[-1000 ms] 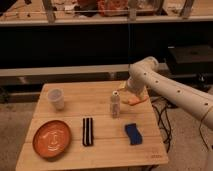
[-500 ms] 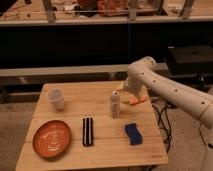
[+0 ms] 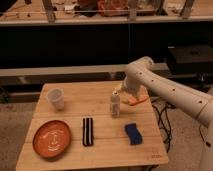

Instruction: Knock the bottle over

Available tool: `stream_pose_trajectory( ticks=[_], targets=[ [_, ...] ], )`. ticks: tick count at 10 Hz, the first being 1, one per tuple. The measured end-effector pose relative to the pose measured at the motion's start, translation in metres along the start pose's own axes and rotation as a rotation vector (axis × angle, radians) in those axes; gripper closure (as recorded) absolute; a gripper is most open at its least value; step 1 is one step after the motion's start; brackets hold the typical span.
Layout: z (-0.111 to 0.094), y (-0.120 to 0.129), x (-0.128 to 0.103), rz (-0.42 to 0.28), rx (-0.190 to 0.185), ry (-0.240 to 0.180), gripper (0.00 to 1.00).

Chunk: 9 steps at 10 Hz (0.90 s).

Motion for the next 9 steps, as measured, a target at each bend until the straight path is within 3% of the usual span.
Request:
stream_pose_trajectory(
  ticks=[9],
  targets=[
    [0.005, -0.02, -0.012, -0.104, 0.001, -0.032, 0.2]
  ],
)
